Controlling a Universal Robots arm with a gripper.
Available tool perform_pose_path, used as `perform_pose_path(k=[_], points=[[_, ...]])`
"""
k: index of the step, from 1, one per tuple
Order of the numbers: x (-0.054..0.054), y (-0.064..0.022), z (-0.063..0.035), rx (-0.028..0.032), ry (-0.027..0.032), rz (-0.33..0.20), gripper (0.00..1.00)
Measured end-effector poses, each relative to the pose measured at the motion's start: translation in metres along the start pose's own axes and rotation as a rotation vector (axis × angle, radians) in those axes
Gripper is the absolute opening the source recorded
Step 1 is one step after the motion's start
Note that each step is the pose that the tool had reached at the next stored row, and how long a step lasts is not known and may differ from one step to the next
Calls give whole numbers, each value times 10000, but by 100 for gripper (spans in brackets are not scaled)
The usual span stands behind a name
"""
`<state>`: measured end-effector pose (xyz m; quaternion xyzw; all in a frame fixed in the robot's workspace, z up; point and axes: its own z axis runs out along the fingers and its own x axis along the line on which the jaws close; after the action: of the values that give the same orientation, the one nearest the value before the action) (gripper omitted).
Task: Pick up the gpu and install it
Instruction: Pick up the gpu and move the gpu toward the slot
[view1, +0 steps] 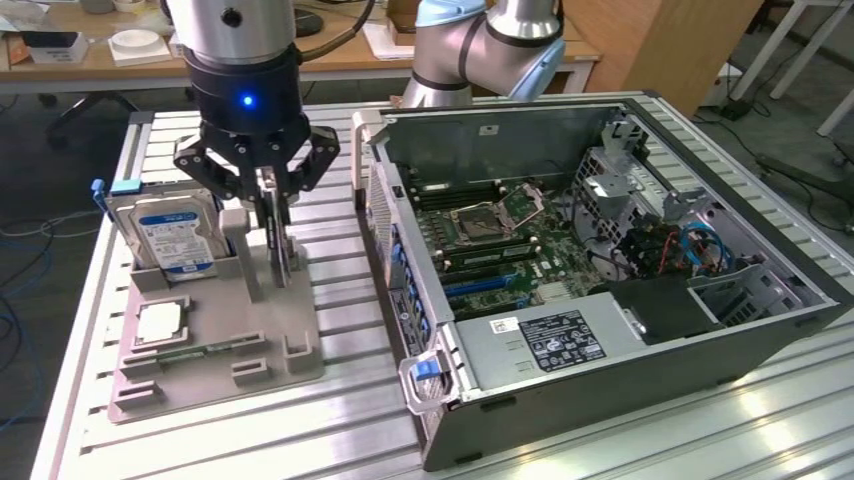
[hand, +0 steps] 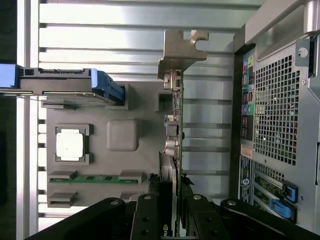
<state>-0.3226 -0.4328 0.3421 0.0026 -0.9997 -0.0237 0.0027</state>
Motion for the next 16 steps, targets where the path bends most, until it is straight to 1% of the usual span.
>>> perform_pose_path(k=[5,10,16], points=[[0,0,-25,-54,0,-2,26],[0,1,-55,-90,0,-4,26],[0,2,-92,-151,-1,-6,26]])
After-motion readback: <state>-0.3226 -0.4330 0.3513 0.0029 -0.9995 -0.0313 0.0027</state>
